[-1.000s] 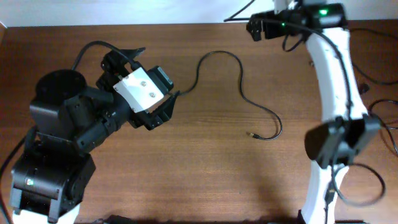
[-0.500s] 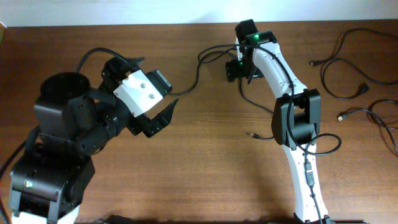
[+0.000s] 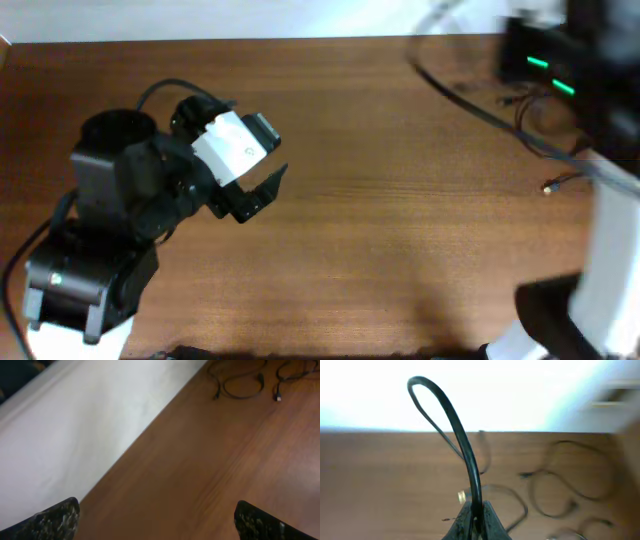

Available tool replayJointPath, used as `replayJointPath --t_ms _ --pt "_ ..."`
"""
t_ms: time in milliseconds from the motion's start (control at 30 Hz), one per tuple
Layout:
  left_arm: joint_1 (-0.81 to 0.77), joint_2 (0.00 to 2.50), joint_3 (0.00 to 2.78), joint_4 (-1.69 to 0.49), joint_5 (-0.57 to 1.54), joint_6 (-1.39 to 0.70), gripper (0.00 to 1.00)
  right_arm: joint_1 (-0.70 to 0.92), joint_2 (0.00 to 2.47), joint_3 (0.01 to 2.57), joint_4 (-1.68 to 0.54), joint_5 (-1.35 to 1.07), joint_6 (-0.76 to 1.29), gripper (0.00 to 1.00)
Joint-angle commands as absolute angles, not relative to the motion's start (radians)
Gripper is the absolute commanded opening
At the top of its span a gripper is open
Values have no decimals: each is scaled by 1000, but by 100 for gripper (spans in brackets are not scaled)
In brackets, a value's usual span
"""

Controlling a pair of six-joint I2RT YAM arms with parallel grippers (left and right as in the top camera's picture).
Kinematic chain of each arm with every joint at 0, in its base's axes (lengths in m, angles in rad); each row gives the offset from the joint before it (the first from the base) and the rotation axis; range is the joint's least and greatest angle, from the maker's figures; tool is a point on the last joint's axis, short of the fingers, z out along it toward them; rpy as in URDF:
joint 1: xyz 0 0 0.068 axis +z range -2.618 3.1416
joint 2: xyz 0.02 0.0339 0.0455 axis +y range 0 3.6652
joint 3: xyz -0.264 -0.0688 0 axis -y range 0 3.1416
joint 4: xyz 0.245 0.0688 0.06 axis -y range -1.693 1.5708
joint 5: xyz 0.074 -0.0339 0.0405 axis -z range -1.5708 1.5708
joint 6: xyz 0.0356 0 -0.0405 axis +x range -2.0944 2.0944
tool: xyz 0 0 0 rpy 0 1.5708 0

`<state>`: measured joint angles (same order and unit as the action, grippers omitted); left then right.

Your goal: Untangle cables

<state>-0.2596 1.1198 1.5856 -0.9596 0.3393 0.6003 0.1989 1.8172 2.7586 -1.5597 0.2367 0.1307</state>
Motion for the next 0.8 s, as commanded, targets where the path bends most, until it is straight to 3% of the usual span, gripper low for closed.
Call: replayJointPath --t_ms 0,167,300,467,600,767 --pt "-259 1133 1596 -959 385 587 99 -67 1818 2727 -1631 349 294 4" --pt "-259 1133 1596 -959 385 587 99 -538 1807 2727 -1694 293 386 4" --pt "-259 1133 1596 -960 385 587 99 -811 1843 2725 -1569 144 402 4" --pt "-259 1133 1596 -966 386 586 99 -849 1977 2723 -1401 86 402 4" --pt "-259 1133 1596 -968 408 567 99 -842 2270 2721 -1391 50 398 4" --pt "-259 1132 1596 -966 408 564 99 -804 2421 2721 -1377 33 373 4"
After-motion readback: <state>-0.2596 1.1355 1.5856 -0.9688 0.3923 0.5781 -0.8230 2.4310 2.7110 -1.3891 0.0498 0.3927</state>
